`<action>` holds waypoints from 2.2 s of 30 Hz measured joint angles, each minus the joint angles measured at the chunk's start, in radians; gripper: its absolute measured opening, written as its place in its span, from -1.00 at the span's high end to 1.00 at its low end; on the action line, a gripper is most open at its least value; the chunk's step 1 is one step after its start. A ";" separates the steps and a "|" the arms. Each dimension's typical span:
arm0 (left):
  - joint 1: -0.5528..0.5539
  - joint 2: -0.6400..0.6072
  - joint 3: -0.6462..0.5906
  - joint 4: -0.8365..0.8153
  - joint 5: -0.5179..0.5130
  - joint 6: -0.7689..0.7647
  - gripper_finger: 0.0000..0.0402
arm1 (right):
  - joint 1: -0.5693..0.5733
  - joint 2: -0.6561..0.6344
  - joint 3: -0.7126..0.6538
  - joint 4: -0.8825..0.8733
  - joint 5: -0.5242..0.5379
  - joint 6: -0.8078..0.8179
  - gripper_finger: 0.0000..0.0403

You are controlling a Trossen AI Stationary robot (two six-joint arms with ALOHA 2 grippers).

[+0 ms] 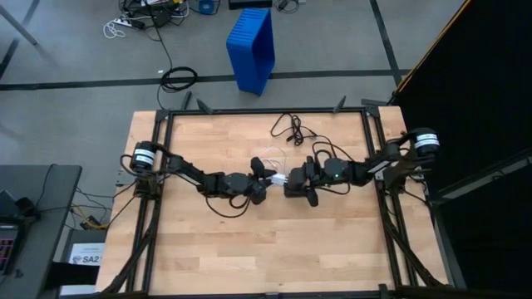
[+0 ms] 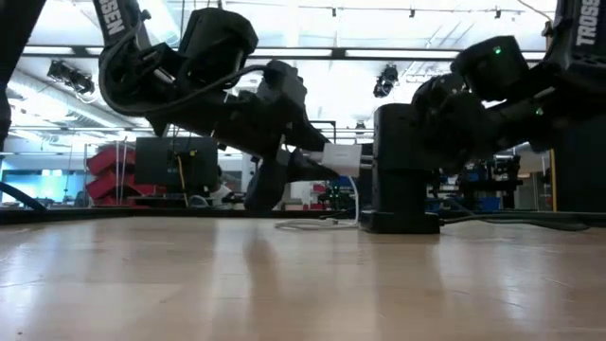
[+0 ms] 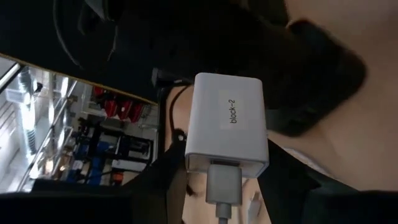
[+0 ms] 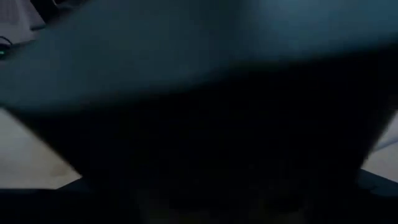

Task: Insert USB
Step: Insert the white charger adapter into the black outlet extension

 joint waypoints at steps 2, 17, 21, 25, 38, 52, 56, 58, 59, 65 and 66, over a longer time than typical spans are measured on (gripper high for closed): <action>0.000 0.000 0.000 0.008 -0.009 0.001 0.30 | -0.007 0.000 0.000 0.001 -0.005 -0.003 -0.43; -0.023 0.000 -0.002 0.027 -0.034 0.034 0.30 | -0.021 0.000 -0.002 0.025 -0.055 0.032 -0.16; -0.030 0.000 -0.004 0.056 -0.038 0.055 0.30 | -0.030 0.000 -0.002 0.038 -0.088 0.077 -0.15; -0.033 0.000 -0.004 0.084 -0.034 0.056 0.30 | -0.030 0.000 -0.001 0.079 -0.104 0.109 -0.15; -0.036 -0.001 -0.004 0.106 -0.028 0.078 0.30 | -0.030 0.002 0.035 0.084 -0.105 0.228 -0.15; -0.044 -0.001 -0.004 0.088 0.040 0.116 0.30 | -0.033 0.002 0.061 0.009 -0.126 0.224 -0.15; -0.044 -0.001 0.000 0.076 0.112 0.096 0.30 | -0.041 0.001 0.060 -0.007 -0.185 0.218 -0.15; -0.044 -0.001 0.000 0.074 0.108 0.076 0.30 | -0.041 0.001 0.060 -0.013 -0.182 0.207 -0.15; -0.045 -0.001 0.001 0.076 0.088 0.062 0.29 | -0.041 0.001 0.060 -0.013 -0.179 0.201 -0.15; -0.063 -0.011 0.004 0.131 -0.053 0.046 -0.12 | -0.073 -0.003 0.073 0.019 -0.155 0.156 -0.14; -0.069 -0.017 0.003 0.133 -0.057 0.044 -0.16 | -0.079 -0.006 0.073 0.009 -0.158 0.149 -0.14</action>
